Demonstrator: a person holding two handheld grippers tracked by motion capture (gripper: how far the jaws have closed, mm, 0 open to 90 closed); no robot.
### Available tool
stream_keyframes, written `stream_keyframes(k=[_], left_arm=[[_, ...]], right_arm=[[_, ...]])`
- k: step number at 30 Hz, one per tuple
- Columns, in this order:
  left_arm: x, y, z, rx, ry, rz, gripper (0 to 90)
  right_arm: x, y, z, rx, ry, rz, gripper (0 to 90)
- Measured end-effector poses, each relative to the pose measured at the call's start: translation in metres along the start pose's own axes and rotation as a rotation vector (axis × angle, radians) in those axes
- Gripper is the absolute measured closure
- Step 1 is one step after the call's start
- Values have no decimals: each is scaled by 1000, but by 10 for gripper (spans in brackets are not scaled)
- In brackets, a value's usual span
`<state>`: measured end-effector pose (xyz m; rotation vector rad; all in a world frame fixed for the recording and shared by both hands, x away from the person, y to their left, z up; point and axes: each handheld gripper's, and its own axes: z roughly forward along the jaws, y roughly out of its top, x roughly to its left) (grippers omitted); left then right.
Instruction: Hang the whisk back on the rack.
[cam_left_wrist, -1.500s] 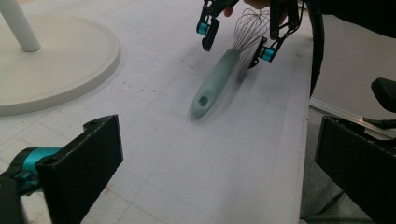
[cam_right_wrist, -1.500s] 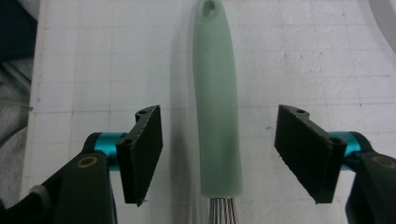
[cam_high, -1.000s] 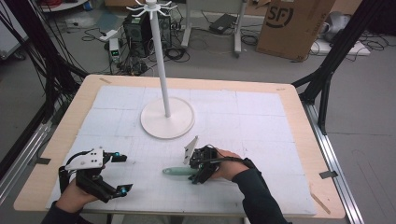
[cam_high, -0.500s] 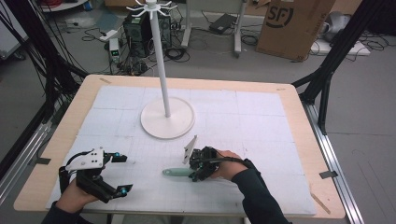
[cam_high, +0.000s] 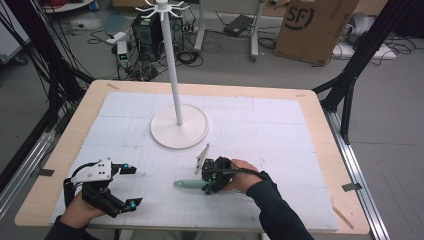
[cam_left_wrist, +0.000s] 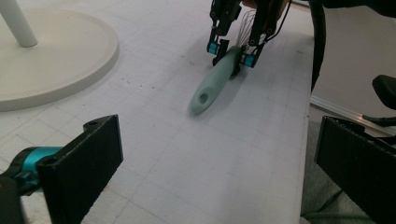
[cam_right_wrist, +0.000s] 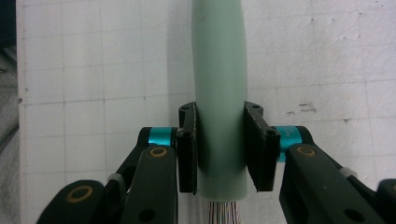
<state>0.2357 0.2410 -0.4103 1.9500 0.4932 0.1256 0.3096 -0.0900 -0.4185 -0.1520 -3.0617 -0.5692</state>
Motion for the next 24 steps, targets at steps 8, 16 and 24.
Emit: stream_keyframes(k=[8, 16, 24], left_arm=[[1, 0, -1, -3, -8, 0, 17], [1, 0, 0, -4, -5, -1, 17], [0, 0, 0, 1, -3, 2, 17]], right_arm=[[-9, -4, -1, -32, 59, 21, 690], [-13, -11, -9, -83, 159, 34, 690], [-14, -18, -27, -171, 193, 55, 690]])
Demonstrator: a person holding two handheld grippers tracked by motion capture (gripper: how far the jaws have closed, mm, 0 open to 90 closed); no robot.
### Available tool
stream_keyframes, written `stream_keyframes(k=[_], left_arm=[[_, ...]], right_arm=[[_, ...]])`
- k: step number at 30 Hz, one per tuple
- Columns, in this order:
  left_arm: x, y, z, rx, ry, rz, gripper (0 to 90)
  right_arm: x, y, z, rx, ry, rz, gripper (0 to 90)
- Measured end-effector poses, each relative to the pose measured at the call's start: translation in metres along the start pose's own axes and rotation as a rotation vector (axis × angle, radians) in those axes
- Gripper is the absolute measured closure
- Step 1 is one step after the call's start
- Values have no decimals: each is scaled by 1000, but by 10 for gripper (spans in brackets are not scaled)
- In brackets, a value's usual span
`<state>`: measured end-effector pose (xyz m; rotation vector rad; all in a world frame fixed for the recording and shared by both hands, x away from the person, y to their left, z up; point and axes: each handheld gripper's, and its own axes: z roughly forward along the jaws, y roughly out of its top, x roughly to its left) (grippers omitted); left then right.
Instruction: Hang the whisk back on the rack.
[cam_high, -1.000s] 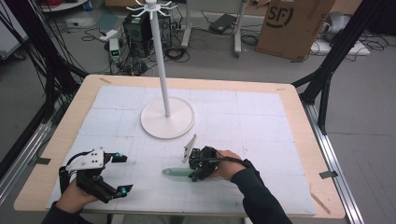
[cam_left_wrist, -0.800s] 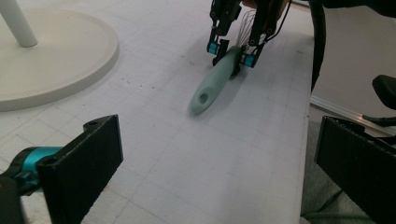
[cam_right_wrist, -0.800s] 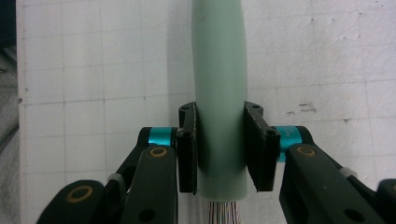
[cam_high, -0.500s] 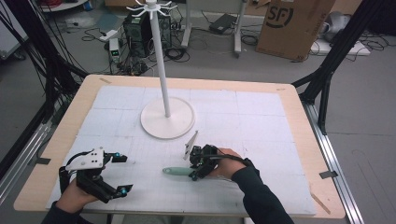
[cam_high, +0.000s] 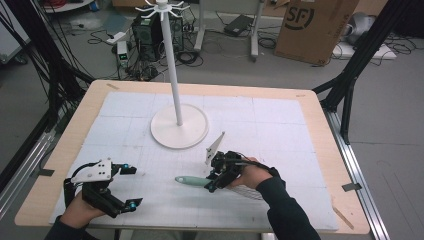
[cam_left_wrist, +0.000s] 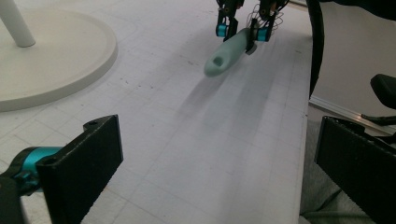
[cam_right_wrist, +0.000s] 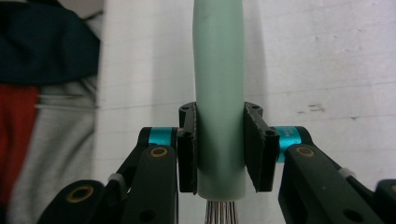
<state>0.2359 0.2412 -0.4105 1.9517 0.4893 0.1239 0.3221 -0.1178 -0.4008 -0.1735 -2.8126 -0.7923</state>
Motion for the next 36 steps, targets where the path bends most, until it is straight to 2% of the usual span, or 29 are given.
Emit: stream_keyframes(k=[4, 7, 8, 11, 16, 23, 33, 35, 36], left_arm=[[0, 0, -1, -4, 1, -4, 17], [0, 0, -1, -6, 2, -4, 16], [0, 0, -1, -6, 2, -5, 17], [0, 0, 0, -4, 2, -4, 17], [0, 0, 0, -7, -4, -3, 17], [0, 0, -1, -8, 0, -7, 17], [0, 0, -1, -12, -2, -6, 17], [0, 0, -1, -13, -3, -7, 16], [0, 0, -1, -14, -3, -7, 17]], right_arm=[[1, -2, -5, -39, -10, -14, 690], [3, -4, -12, -69, -15, 10, 689], [5, -5, -14, -86, -32, 10, 689], [7, -5, -22, -121, -38, 18, 689], [9, -8, -34, -186, -30, 41, 689], [11, -9, -47, -234, -43, 56, 690], [10, -10, -66, -313, -68, 113, 691], [10, -10, -68, -320, -85, 126, 692], [9, -10, -68, -319, -68, 130, 692]])
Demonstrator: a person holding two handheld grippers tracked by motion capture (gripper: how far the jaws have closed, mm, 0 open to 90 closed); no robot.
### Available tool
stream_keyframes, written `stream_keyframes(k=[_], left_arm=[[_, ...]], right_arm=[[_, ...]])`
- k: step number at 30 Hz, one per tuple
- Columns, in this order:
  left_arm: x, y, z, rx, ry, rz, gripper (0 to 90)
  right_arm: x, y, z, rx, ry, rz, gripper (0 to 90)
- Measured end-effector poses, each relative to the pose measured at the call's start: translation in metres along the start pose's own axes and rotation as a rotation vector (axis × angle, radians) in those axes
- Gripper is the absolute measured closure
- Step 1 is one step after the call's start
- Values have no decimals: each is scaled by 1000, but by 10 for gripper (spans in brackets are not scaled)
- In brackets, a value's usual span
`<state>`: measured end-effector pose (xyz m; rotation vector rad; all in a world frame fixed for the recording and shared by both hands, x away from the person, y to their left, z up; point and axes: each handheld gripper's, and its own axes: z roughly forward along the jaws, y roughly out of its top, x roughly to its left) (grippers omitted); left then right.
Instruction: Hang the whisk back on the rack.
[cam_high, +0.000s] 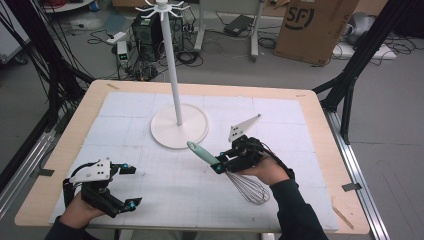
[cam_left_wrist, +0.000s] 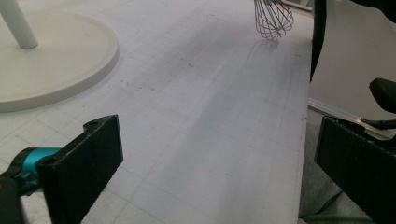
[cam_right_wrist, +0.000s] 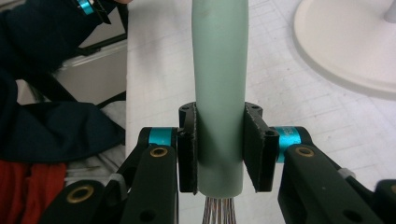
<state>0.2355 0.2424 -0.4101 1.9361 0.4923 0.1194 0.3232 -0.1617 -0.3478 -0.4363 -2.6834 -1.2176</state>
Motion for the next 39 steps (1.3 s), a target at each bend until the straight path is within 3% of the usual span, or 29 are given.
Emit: stream_keyframes(k=[7, 15, 22, 39], left_arm=[[0, 0, -1, 0, 2, 2, 17], [0, 0, 0, 3, 3, 1, 17], [1, 0, -1, -6, -6, -4, 16], [1, 0, -1, -8, -10, -7, 17]], right_arm=[[1, 3, -3, -27, 13, 12, 691], [4, 15, -14, -73, -16, -33, 690], [4, 26, -26, -129, -33, -32, 690], [4, 67, -50, -227, -71, -68, 690]])
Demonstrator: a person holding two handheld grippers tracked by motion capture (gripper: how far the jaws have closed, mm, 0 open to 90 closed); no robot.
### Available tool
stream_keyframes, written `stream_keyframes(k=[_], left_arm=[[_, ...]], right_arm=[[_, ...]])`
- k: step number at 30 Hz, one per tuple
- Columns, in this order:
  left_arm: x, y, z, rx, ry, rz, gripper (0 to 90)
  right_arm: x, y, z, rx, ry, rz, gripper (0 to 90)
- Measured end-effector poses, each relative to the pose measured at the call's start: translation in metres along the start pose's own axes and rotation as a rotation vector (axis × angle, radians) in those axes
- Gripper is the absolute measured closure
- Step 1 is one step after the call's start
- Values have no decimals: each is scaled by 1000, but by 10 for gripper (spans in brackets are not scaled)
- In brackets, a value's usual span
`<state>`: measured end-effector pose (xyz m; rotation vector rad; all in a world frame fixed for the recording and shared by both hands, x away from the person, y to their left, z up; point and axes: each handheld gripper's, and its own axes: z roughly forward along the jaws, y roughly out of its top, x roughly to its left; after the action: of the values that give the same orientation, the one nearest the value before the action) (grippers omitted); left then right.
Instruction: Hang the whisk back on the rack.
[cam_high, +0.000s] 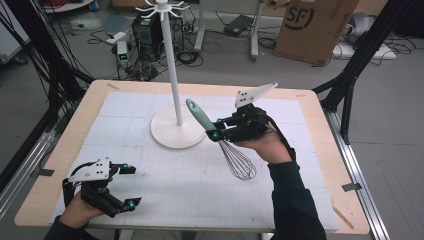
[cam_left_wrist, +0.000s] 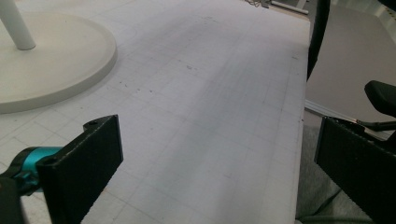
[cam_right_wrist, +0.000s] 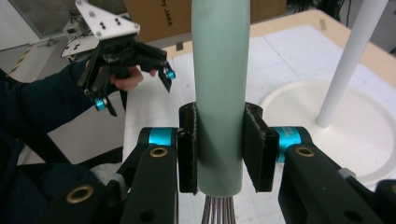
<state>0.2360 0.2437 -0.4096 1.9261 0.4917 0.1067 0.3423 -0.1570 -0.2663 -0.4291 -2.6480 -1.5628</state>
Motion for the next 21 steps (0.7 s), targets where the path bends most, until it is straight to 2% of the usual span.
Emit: stream_keyframes(k=[9, 21], left_arm=[[1, 0, -1, -8, -1, -3, 17], [1, 0, -1, -10, -4, -5, 17]], right_arm=[[-4, 19, -4, -27, -12, -1, 690], [-14, 53, -8, -78, -31, -29, 690]])
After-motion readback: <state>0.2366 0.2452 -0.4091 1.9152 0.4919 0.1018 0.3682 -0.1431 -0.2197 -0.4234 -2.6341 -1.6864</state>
